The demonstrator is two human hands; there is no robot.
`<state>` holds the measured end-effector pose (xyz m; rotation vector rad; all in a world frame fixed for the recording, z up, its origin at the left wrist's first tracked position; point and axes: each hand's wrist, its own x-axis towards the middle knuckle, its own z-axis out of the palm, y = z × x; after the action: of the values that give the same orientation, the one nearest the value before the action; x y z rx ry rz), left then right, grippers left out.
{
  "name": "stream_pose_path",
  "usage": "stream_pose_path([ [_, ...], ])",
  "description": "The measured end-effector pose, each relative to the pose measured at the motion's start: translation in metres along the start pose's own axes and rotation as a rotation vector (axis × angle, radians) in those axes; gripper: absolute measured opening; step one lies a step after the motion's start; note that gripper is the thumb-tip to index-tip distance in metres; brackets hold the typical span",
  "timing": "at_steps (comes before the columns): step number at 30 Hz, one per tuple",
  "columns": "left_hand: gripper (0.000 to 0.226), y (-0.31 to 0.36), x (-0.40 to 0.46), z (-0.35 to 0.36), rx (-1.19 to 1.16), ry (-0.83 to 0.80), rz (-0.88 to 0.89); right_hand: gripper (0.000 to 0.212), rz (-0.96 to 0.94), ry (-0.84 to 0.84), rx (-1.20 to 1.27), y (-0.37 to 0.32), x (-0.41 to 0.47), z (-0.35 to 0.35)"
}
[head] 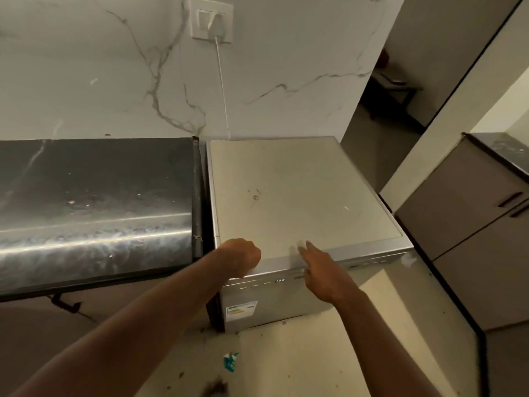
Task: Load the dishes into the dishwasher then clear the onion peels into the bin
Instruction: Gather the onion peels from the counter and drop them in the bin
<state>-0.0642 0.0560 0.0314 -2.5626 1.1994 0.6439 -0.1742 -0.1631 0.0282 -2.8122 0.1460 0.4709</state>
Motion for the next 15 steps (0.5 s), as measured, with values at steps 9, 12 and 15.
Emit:
stream_pose_path([
  [9, 0.019, 0.012, 0.034, -0.025, 0.051, -0.143, 0.008, 0.037, 0.129, -0.151, -0.21, -0.015, 0.033, -0.011],
  [12, 0.019, 0.015, 0.046, -0.029, 0.096, -0.158, 0.038, 0.035, 0.143, -0.145, -0.215, -0.016, 0.048, -0.023],
  [15, 0.018, 0.005, 0.052, -0.033, -0.043, -0.198, 0.02, 0.033, 0.148, -0.164, -0.253, -0.017, 0.059, -0.026],
])
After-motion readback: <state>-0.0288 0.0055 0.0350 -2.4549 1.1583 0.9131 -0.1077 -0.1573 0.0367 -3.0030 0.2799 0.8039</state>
